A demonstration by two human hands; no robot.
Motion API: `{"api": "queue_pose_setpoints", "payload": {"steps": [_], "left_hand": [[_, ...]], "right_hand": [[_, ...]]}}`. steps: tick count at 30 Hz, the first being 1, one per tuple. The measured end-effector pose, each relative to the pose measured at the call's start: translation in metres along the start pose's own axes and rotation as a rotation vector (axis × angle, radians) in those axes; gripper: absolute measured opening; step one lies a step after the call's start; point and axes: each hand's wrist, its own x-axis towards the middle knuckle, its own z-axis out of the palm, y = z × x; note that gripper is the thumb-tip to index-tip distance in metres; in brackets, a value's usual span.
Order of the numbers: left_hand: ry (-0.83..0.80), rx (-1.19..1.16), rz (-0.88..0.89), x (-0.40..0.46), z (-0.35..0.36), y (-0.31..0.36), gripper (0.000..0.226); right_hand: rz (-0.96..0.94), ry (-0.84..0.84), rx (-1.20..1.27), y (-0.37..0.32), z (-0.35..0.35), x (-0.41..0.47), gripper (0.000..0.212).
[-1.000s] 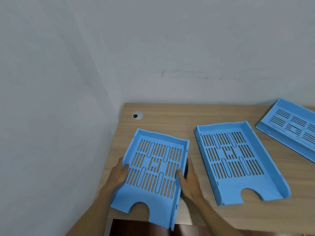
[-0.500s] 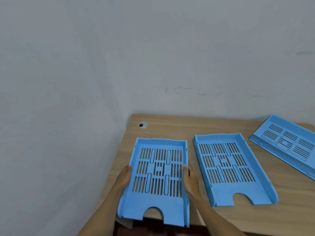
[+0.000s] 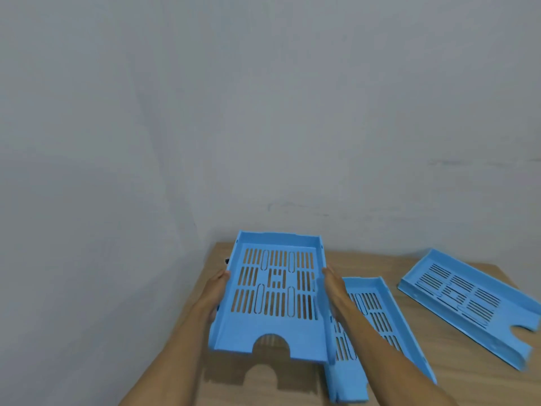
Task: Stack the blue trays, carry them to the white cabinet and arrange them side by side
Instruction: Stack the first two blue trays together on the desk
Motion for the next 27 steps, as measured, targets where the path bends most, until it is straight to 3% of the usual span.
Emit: {"api": "queue_pose_setpoints", "payload": {"steps": [4, 12, 20, 27], "left_hand": [[-0.022, -0.044, -0.024, -0.01, 0.043, 0.011, 0.028], [-0.097, -0.094, -0.05, -0.023, 0.146, 0.003, 0.039], [-0.029, -0.063, -0.041, -0.032, 0.234, -0.041, 0.029], [0.071, 0.04, -0.035, -0.03, 0.27, -0.091, 0.032]], "right_hand": [[0.034, -0.079, 0.011, -0.003, -0.049, 0.003, 0.052], [-0.011, -0.028, -0.03, 0.006, -0.156, 0.017, 0.053], [0.065, 0.065, -0.091, 0.038, -0.231, 0.038, 0.041], [0.018, 0.009, -0.221, 0.075, -0.247, 0.061, 0.037]]}}
